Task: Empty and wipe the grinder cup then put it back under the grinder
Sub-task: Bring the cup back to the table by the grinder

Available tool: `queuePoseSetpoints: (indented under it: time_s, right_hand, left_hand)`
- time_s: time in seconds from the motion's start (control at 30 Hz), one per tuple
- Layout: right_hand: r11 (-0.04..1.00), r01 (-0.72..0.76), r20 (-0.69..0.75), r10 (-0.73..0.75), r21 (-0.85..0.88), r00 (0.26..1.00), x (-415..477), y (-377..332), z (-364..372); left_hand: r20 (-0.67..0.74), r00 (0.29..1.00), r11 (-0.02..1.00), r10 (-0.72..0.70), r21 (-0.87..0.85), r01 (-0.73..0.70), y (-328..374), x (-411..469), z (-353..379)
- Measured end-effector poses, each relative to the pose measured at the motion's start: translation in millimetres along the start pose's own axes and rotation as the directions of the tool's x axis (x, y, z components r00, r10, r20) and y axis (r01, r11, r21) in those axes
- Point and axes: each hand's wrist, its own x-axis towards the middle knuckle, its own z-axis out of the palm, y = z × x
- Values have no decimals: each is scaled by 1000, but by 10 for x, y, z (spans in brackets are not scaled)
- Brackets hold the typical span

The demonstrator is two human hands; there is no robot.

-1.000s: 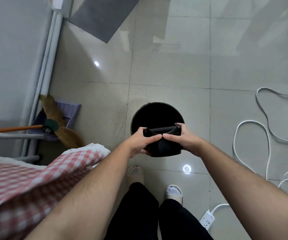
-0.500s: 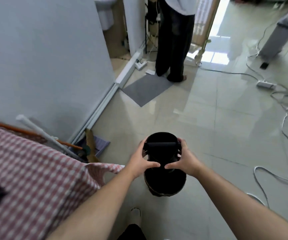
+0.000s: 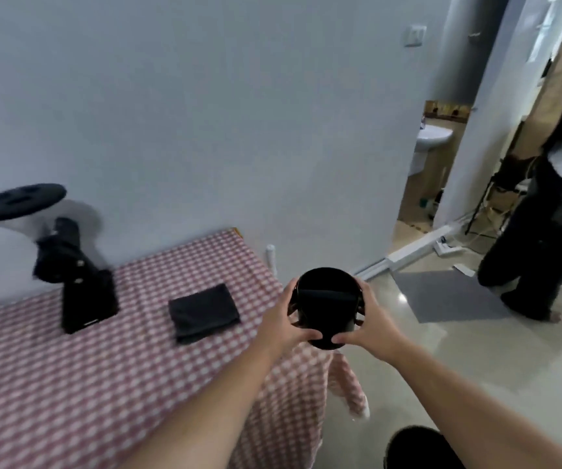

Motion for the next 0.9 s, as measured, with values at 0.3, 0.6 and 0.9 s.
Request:
queuePoseSetpoints:
  time_s: [0.3,0.6,0.9]
  right_hand:
    - [984,159,298,-128,-81,946,785,-1053,1860]
    - [979,143,460,-62,-144,886,1265,-1646,3690]
    - [954,143,519,15,-263,855,1566,-1606,4454]
  left_hand:
    - [-370,920,986,-128,48,157,-452,-774,-1902]
    - [-469,828,941,-307,-22,337,-1330,-1306,-3448]
    - [-505,782,870,-364,115,479,-1906,-1303,-3846]
